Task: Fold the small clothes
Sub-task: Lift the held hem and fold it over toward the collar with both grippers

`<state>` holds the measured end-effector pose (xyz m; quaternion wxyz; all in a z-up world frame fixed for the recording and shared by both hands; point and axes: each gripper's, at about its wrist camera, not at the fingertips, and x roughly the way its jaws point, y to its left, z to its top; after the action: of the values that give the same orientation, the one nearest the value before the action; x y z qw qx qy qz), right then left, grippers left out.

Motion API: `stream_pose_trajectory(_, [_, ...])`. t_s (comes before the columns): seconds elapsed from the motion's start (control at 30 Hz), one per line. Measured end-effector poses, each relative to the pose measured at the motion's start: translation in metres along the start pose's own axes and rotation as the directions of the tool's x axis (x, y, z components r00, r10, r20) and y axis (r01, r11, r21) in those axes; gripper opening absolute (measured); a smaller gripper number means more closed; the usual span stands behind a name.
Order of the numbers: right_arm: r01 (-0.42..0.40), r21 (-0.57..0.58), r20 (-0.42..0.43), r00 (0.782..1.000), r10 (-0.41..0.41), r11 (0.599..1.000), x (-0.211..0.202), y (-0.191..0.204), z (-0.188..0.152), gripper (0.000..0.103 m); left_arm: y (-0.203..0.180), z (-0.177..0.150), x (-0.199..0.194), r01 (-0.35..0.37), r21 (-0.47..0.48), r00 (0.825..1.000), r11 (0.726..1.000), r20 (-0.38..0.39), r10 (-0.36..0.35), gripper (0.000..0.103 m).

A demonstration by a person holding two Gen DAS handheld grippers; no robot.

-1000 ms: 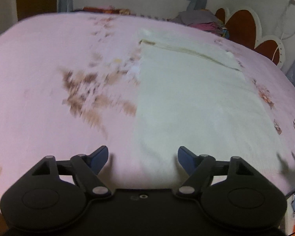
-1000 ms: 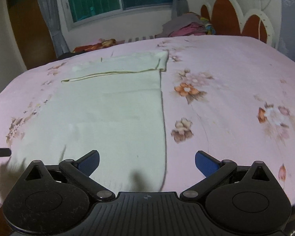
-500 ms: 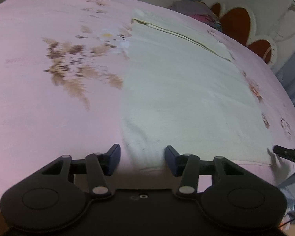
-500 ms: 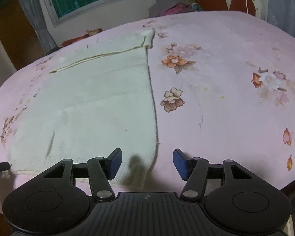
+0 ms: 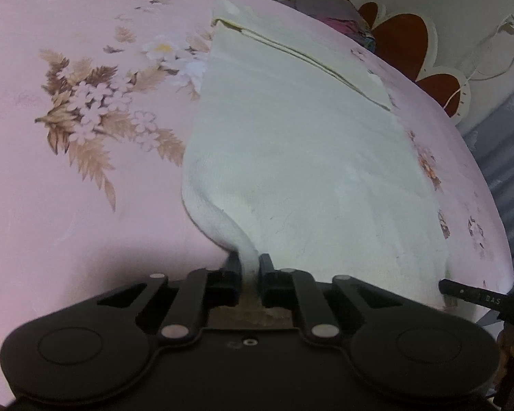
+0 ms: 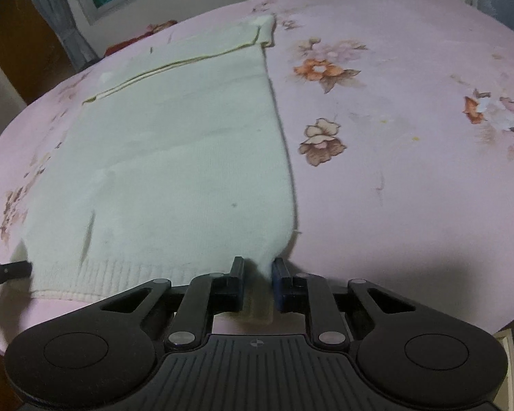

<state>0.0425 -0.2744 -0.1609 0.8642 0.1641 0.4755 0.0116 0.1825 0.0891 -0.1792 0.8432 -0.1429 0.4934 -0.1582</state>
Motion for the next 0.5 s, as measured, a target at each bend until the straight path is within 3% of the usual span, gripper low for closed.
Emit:
stream_pose_trajectory(0.03, [-0.012, -0.005, -0.009, 1.000, 0.012, 1.000, 0.000, 0.001, 0.002, 0.005, -0.001, 0.002, -0.002, 0.010, 0.005, 1.000, 1.000, 0.009, -0.010, 0.009])
stream_pose_trajectory(0.17, [-0.088, 0.025, 0.008, 0.996, 0.087, 0.996, -0.007, -0.001, 0.014, 0.005, -0.006, 0.015, -0.013, 0.039, 0.003, 0.997, 0.999, 0.060, -0.039, 0.009])
stream_pose_trajectory(0.5, [-0.159, 0.036, 0.150, 0.977, 0.152, 0.987, -0.026, 0.011, 0.082, 0.005, -0.016, 0.083, -0.021, 0.089, -0.008, 0.981, 0.996, 0.171, -0.086, 0.008])
